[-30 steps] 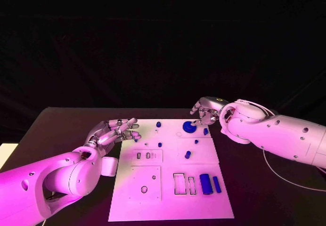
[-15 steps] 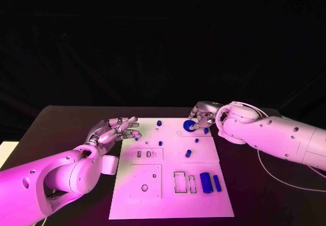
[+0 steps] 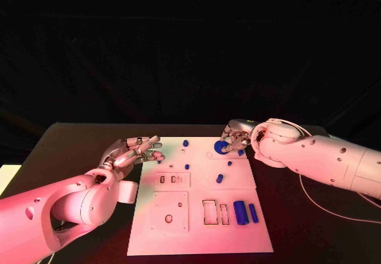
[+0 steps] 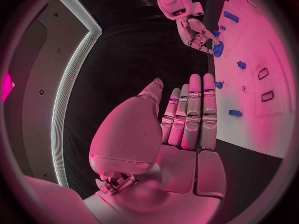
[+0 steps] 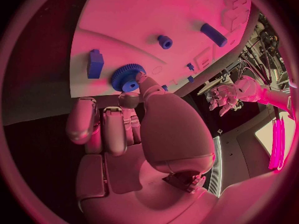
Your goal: Assemble the parts on the task board
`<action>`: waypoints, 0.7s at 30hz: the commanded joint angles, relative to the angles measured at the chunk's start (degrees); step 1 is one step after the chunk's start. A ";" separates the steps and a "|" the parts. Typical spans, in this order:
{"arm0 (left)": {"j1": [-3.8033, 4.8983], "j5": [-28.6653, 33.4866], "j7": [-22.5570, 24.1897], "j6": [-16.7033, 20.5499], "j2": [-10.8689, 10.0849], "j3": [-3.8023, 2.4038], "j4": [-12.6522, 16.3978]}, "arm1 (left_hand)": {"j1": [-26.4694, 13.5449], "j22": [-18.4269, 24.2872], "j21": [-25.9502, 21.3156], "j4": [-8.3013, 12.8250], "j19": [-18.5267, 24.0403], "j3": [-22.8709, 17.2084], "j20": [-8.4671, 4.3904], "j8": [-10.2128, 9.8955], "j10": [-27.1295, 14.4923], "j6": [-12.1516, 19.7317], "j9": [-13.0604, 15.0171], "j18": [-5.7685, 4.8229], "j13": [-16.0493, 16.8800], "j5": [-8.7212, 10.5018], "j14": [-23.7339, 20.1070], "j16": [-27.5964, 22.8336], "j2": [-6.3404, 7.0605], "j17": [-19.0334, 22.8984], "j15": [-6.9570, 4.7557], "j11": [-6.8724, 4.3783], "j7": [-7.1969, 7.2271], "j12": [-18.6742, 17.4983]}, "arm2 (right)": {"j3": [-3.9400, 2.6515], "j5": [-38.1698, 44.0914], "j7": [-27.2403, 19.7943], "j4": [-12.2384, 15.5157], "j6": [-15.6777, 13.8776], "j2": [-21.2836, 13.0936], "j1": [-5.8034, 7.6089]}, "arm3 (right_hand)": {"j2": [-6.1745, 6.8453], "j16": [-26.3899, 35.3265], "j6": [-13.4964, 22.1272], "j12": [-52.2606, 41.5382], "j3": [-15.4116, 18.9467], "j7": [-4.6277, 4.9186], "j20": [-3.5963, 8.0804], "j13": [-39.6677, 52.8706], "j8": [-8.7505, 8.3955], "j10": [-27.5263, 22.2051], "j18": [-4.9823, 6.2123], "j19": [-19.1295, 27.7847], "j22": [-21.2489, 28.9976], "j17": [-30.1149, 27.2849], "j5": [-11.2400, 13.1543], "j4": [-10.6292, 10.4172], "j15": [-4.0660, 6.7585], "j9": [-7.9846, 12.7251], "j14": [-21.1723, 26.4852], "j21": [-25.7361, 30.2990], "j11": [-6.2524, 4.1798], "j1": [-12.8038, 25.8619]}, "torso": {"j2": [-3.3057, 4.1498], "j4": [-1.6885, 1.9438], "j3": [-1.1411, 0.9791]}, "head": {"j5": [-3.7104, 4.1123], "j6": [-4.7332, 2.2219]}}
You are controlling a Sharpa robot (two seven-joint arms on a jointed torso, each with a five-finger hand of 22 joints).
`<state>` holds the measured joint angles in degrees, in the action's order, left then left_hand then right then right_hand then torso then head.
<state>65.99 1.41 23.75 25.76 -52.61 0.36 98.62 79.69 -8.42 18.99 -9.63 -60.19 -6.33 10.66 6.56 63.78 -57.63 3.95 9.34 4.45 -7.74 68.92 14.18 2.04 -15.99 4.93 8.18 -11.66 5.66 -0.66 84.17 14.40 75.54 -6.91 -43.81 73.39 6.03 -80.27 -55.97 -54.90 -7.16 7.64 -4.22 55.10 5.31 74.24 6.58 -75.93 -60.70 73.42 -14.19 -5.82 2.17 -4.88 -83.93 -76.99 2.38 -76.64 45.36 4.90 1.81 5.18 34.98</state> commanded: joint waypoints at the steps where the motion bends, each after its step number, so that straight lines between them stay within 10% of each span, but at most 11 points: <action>1: 0.06 0.07 0.26 -1.27 0.13 -0.04 0.01 | 0.50 0.07 -0.28 0.38 0.21 0.07 0.33 -0.21 -0.03 0.17 0.00 1.03 0.07 0.28 -0.37 -0.28 0.04 -0.09 -0.06 0.13 -0.23 -0.32 | 0.02 0.87 0.48 -0.29 1.41 0.14 -0.05 | -0.49 -0.41 -0.71 -0.56 -0.59 -0.06 0.02 0.68 0.44 0.63 -0.99 -0.27 -0.24 0.16 -0.29 -0.02 -0.22 -0.12 -3.49 -0.34 -0.05 -0.69 | 0.02 0.05 0.00 | 0.01 0.07; 16: 0.06 0.07 0.19 -1.44 0.26 -0.04 -0.15 | 0.52 0.07 -0.28 0.41 0.21 0.05 0.33 -0.22 -0.03 0.16 0.00 1.03 0.07 0.28 -0.37 -0.29 0.03 -0.11 -0.06 0.13 -0.23 -0.33 | 0.05 2.39 0.25 -1.28 1.81 0.81 -0.32 | -1.83 -0.96 -3.56 -3.34 -3.53 -0.57 0.26 4.43 1.57 1.82 -1.12 -0.45 -1.20 0.81 0.86 0.66 0.12 -0.48 -3.52 -0.96 -0.52 -2.23 | 0.02 0.05 0.01 | 0.13 0.50; 21: 0.06 0.07 0.20 -1.46 0.26 -0.04 -0.12 | 0.56 0.08 -0.29 0.47 0.21 0.03 0.33 -0.23 -0.03 0.15 0.00 1.04 0.07 0.28 -0.37 -0.30 0.02 -0.15 -0.07 0.13 -0.22 -0.36 | 0.06 4.37 -0.48 0.26 -3.54 0.70 -0.43 | -3.05 -1.43 -6.59 -5.86 -5.97 -1.62 0.75 7.18 2.71 3.33 -1.38 -1.16 -2.77 1.52 0.88 1.11 0.77 -1.07 -3.63 -1.75 -1.36 -2.98 | -0.01 0.02 0.08 | 0.20 0.38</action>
<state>65.99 1.43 23.67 25.54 -52.47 0.36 98.41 79.68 -8.43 18.99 -9.63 -60.19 -6.33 10.66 6.56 63.78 -57.63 3.95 9.34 4.45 -7.74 68.93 14.18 2.04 -16.05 4.93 8.18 -11.66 5.66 -0.75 85.90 14.30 75.26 -7.65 -43.15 73.21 4.22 -81.50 -60.24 -60.57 -12.77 6.92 -3.47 62.07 6.84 77.17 5.70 -76.68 -63.30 74.88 -13.05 -4.75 2.67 -5.00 -84.05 -78.59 1.08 -79.22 45.38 4.93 1.85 5.36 35.44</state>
